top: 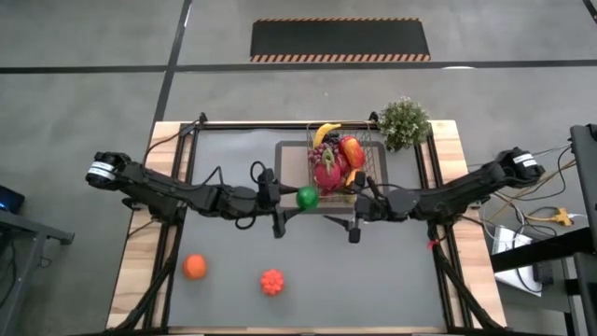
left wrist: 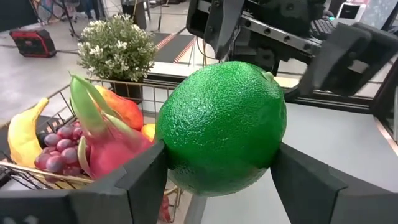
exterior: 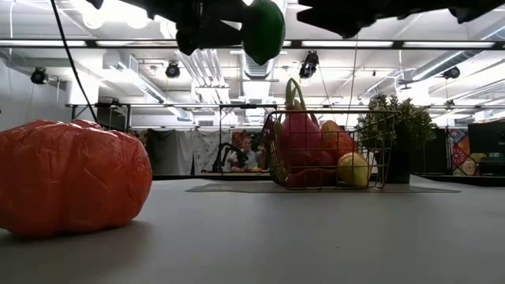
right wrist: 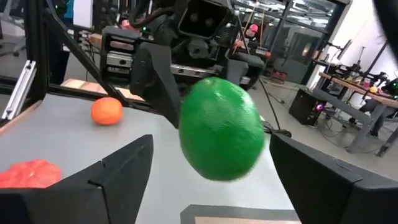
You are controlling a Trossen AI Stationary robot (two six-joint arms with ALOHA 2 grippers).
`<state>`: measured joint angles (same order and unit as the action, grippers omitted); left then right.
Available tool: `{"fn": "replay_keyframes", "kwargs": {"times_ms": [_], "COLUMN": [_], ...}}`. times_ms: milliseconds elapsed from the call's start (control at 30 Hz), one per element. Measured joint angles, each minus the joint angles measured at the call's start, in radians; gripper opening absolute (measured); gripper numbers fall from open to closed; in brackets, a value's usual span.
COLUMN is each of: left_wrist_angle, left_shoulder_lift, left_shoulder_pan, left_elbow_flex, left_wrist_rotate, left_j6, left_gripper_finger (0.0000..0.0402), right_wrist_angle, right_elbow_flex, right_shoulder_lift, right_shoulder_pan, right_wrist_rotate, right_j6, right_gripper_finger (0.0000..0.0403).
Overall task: Build produce basket
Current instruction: Put the lime into the wire basket
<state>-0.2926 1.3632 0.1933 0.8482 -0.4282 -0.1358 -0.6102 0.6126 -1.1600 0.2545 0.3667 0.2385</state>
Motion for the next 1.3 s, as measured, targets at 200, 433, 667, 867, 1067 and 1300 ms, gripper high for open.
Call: {"fn": "replay_keyframes", "kwargs": {"times_ms": [200,433,667,867,1067,1300], "left_wrist_angle": [-0.045,-0.045,-0.044,-0.044,-0.046,-0.039], "left_shoulder_lift": [0.0,-0.001,-0.001,-0.001,0.002,0.002], "left_shoulder_pan": [0.0,0.0,0.0,0.0,0.0,0.0], "left_elbow_flex": [0.0,0.0,0.0,0.0,0.0,-0.004], "left_wrist_rotate": [0.001,0.004,0.003,0.002,0.002,0.005], "left_j6": [0.021,0.038,0.047,0.053,0.064,0.079], "left_gripper_finger": [0.024,0.024,0.024,0.024,0.0254,0.0304], "right_wrist_angle": [0.056,0.075,0.077,0.082,0.083,0.089], "right_elbow_flex": [0.07,0.121,0.131,0.131,0.131,0.131], "right_shoulder_lift": [-0.062,-0.105,-0.113,-0.112,-0.112,-0.112], "right_shoulder_pan": [-0.021,-0.052,-0.061,-0.061,-0.061,-0.061], "right_wrist_rotate": [0.0,0.002,0.001,0.0,-0.001,-0.008], "right_j6": [0.008,0.009,0.031,0.033,0.034,0.03], "right_gripper_finger": [0.0325,0.0317,0.0279,0.0227,0.0219,0.0218]}}
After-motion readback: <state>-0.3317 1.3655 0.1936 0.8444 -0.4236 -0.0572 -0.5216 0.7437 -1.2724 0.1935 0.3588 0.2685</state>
